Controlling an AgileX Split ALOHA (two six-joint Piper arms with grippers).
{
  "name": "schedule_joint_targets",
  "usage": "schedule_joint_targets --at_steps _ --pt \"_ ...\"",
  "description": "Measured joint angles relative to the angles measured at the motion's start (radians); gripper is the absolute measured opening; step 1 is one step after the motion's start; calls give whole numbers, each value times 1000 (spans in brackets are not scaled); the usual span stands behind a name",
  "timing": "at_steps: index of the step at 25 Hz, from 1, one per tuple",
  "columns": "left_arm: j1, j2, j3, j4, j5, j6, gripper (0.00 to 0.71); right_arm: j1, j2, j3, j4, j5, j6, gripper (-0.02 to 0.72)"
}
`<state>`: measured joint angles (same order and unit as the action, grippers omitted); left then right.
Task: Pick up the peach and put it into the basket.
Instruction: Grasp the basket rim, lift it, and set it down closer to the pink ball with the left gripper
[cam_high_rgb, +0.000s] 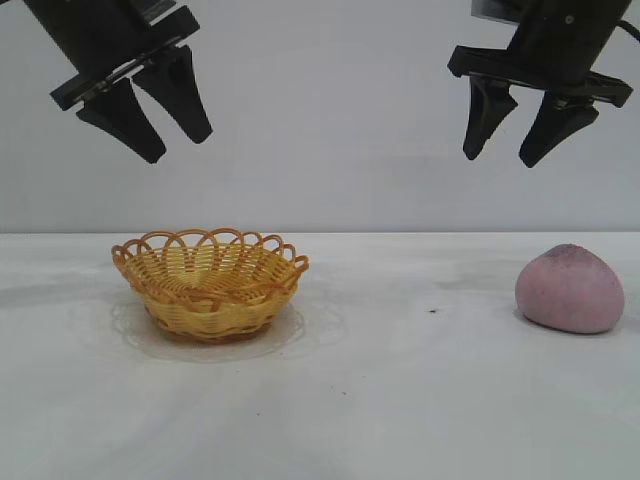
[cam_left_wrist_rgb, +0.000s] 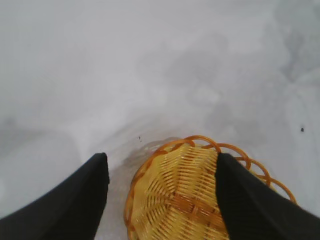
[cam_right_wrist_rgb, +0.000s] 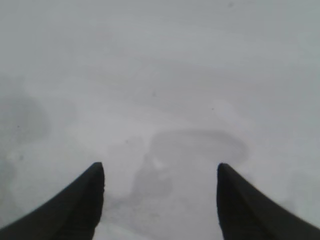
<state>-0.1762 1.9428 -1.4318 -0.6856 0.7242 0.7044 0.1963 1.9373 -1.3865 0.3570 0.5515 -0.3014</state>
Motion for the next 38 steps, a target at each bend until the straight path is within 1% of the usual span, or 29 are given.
schedule_joint_targets --at_steps 5,15,17,21,24,29,31,33,38 --pt "0 0 0 52 4 -41 408 0 0 0 0 0 0 459" --pt "0 16 0 77 11 -50 408 0 0 0 0 0 0 459" --pt "0 16 -3 101 19 -50 408 0 0 0 0 0 0 459" --pt "0 26 -38 218 81 -51 408 0 0 0 0 0 0 459" --pt "0 51 -106 293 159 -51 408 0 0 0 0 0 0 459" --pt "-2 125 -238 337 325 -22 408 0 0 0 0 0 0 459" --pt "-14 168 -283 349 379 15 408 0 0 0 0 4 -2 459" --pt "-29 198 -313 363 403 35 408 0 0 0 0 11 -2 459" --pt "-59 278 -393 389 418 50 408 0 0 0 -2 19 -2 459"
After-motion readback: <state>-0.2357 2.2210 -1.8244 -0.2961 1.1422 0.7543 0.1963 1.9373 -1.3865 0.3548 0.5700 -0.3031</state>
